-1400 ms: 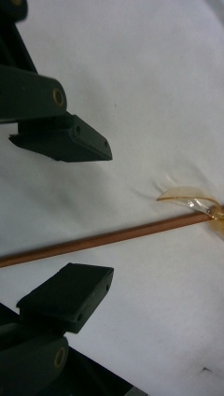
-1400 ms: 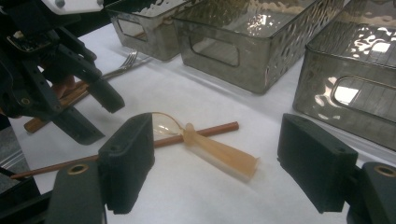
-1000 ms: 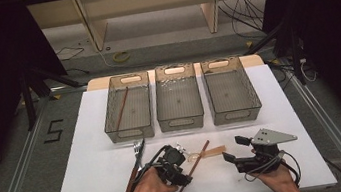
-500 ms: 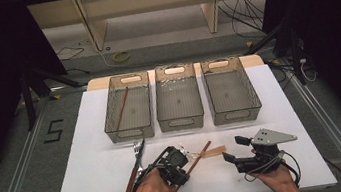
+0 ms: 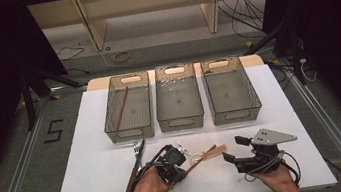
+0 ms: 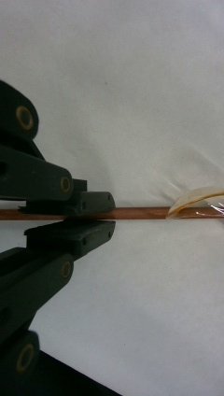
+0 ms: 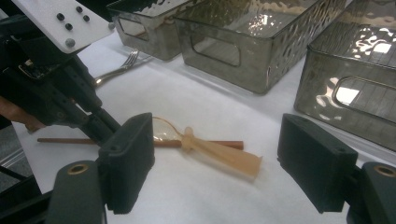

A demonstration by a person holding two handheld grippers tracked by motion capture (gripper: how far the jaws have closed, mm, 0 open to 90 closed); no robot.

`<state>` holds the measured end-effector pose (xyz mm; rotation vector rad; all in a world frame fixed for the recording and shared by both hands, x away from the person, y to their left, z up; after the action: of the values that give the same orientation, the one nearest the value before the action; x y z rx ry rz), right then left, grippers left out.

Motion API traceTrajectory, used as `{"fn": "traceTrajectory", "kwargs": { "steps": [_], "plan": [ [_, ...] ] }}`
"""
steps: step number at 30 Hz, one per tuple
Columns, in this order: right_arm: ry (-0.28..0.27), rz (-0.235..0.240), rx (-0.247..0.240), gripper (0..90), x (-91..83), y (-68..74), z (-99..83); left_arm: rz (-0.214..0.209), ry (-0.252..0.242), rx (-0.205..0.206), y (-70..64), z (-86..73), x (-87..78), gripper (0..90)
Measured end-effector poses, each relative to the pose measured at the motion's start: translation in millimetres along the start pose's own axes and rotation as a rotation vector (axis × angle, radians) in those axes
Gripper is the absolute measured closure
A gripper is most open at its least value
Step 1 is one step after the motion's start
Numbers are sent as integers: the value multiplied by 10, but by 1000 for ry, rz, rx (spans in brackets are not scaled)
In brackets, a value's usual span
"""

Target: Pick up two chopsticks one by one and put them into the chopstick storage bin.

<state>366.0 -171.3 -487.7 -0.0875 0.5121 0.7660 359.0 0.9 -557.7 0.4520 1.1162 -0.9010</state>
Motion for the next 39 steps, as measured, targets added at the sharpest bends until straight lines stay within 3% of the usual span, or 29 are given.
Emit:
{"fn": "traceTrajectory", "kwargs": {
  "steps": [8, 15, 31, 39],
  "plan": [
    [-2, 1, 1, 280, -3, -1, 3, 24, -10, 19, 73, 8, -57, 843],
    [-1, 1, 2, 280, -3, -1, 2, 42, -26, 8, 182, 6, -139, 844],
    [-2, 1, 3, 280, -4, -7, 3, 33, -50, 0, 286, -22, -361, 845],
    [-1, 1, 6, 280, 0, -7, 2, 33, -40, -1, 371, -94, -432, 846]
  ]
}}
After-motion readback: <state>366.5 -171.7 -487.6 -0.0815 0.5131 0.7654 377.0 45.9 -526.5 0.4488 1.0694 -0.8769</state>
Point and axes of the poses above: each handheld gripper's, and its own axes: x roughly forward along the jaws, z roughly out of its top, y roughly to its left, the point moved 10 cm from there along x, roughly forward along the jaws, and after that the axes turned 1 degree about -x, right-handed, at the moved point
